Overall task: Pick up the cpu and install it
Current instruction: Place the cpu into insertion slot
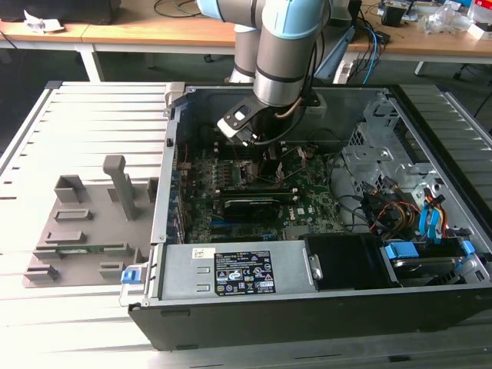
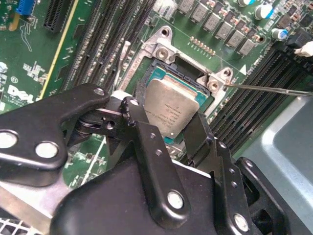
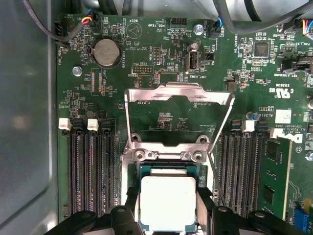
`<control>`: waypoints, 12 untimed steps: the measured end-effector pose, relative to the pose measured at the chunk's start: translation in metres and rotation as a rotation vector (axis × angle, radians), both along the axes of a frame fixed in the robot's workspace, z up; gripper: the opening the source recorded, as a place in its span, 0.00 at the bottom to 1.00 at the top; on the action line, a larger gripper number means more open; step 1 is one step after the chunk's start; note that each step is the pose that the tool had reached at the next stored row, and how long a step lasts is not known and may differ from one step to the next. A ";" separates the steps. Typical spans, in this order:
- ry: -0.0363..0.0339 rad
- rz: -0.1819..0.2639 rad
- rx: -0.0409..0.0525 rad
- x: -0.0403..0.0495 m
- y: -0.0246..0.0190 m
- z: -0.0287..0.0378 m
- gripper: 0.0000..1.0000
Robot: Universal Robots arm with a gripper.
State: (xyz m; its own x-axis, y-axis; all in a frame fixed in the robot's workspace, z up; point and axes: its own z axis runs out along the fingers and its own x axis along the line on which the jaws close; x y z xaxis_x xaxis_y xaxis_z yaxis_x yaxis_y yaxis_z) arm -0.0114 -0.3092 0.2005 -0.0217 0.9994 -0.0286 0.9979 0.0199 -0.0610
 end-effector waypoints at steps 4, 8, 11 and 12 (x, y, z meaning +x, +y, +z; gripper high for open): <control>-0.0001 0.001 0.0002 0.0000 0.0013 -0.0013 0.55; 0.0001 0.001 -0.0004 -0.0002 0.0014 -0.0032 0.55; 0.0001 0.001 -0.0012 -0.0002 0.0014 -0.0040 0.55; 0.0001 0.001 -0.0012 -0.0002 0.0014 -0.0046 0.55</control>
State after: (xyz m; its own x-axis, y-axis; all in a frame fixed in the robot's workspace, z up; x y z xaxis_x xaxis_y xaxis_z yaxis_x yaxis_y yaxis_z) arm -0.0116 -0.3079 0.1960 -0.0224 0.9993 -0.0298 0.9979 0.0205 -0.0611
